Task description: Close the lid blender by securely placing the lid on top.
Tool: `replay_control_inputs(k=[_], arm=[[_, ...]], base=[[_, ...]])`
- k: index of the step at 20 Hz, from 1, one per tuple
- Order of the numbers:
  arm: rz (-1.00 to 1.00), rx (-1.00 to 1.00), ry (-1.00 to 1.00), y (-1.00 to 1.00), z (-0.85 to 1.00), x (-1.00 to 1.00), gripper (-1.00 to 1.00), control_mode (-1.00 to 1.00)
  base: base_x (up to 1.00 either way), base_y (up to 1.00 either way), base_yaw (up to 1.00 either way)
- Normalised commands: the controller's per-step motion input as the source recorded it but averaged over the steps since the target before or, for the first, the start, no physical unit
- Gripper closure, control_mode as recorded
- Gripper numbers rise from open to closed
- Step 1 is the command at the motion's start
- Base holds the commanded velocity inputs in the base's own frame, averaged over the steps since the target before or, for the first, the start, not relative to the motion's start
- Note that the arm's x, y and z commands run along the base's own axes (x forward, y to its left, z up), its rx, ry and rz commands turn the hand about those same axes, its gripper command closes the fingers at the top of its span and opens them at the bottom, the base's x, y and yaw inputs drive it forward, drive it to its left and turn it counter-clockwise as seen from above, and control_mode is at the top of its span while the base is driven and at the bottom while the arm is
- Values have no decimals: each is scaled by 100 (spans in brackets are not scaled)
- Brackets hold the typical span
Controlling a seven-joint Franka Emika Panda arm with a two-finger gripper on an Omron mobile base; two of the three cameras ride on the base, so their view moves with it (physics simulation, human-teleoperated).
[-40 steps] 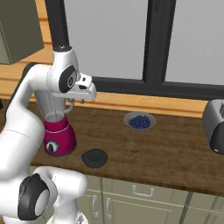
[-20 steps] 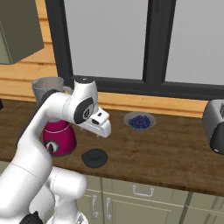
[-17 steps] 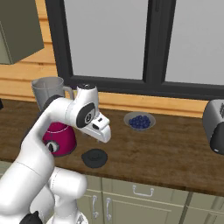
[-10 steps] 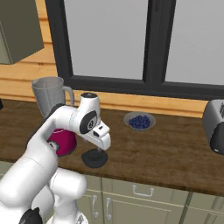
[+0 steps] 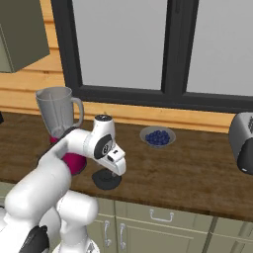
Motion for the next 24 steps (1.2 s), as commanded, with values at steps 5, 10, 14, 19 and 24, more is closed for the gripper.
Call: replay_control_inputs(k=[5, 10, 14, 19, 24], arm=[[0, 1, 0, 1, -40, 30, -100, -100], [0, 1, 0, 15, -29, 22, -100, -100], [0, -9, 0, 1, -14, 13, -100, -100], [0, -4, 0, 4, -25, 8, -100, -100], [0, 5, 0, 0, -38, -5, -100, -100]], base=[[0, 0, 0], [0, 0, 0], [0, 0, 0], [0, 0, 0], [0, 0, 0]])
